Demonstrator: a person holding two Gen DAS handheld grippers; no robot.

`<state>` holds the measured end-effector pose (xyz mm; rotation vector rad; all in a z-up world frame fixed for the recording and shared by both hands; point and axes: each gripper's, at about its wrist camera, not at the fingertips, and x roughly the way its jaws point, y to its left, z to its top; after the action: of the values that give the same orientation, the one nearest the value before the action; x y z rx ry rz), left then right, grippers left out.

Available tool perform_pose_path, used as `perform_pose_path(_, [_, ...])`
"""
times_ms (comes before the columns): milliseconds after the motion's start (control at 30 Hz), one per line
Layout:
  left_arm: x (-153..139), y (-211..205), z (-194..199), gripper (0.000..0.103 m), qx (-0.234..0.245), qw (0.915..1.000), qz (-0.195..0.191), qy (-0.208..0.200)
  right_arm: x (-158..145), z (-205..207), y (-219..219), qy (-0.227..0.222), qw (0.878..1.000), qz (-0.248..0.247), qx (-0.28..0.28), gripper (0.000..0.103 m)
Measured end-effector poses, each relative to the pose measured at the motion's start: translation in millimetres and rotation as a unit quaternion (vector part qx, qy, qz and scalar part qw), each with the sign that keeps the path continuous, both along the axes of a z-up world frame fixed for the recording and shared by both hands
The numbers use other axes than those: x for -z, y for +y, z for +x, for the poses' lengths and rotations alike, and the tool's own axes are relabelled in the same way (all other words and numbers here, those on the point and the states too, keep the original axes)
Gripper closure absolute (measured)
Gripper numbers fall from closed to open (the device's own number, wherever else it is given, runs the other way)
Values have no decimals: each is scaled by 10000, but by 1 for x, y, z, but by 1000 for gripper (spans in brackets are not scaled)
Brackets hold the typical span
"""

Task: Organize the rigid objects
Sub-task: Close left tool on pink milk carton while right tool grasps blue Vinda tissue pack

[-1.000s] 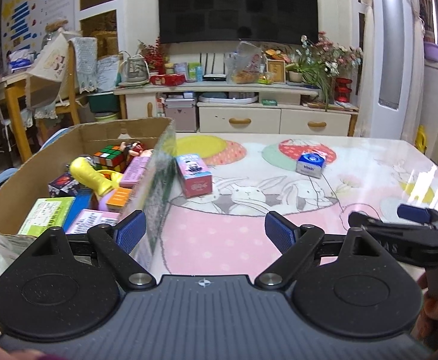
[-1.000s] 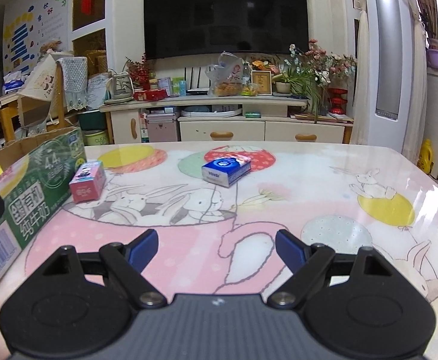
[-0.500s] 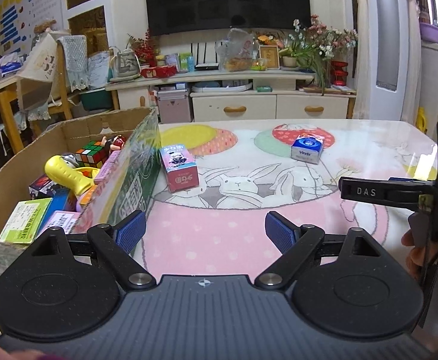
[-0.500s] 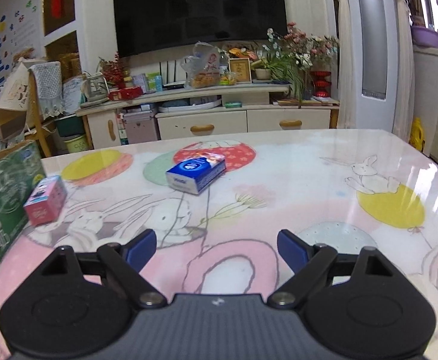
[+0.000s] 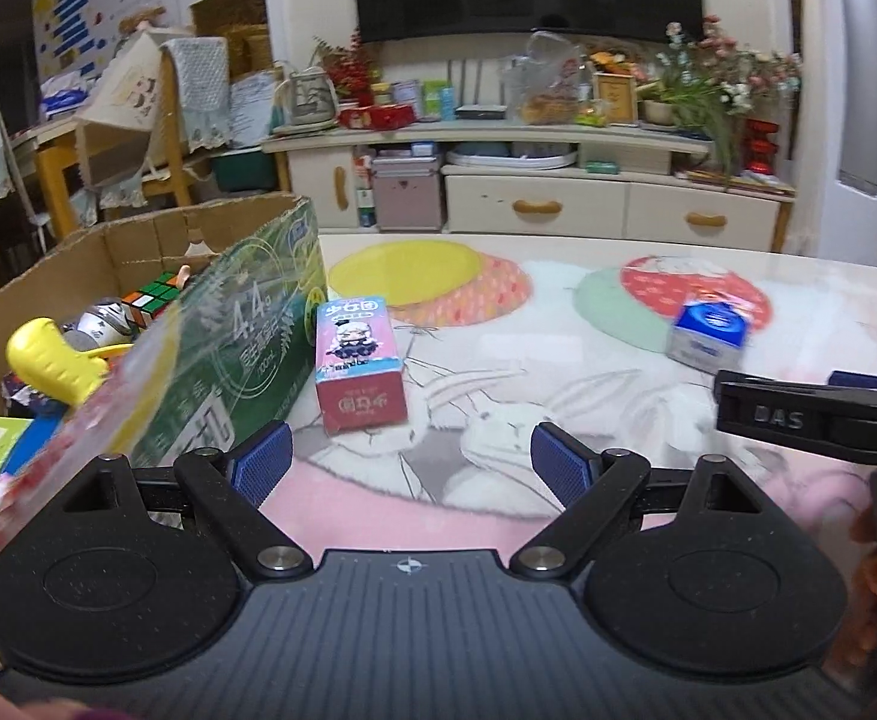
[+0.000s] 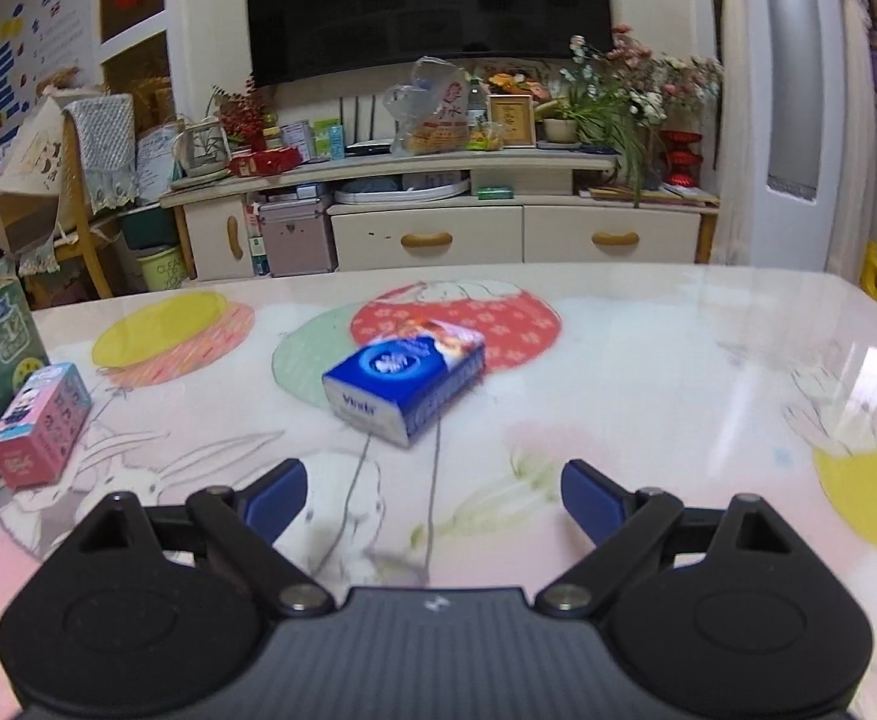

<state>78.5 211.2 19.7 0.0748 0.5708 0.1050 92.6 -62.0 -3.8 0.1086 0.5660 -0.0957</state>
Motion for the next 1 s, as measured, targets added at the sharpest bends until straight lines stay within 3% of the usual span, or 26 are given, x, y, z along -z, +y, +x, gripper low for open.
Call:
perform_pose_path(167, [12, -1, 24, 0, -162, 9998, 40, 98, 0, 23, 4, -30, 9999, -61, -159, 3])
perform_pose_path(433, [12, 3, 57, 0, -430, 9990, 4, 76, 0, 55, 1, 99, 9999, 86, -92, 2])
perform_pose_path(800, [18, -2, 90, 0, -323, 9992, 137, 188, 8, 83, -5, 380, 9991, 197, -27, 2])
perform_pose_path(933, [19, 0, 98, 1, -288, 9993, 136, 201, 6, 85, -10, 342, 9994, 2, 31, 24])
perform_pose_path(1000, [21, 3, 99, 16, -337, 9991, 47, 255, 6, 85, -14, 327, 9994, -54, 16, 35])
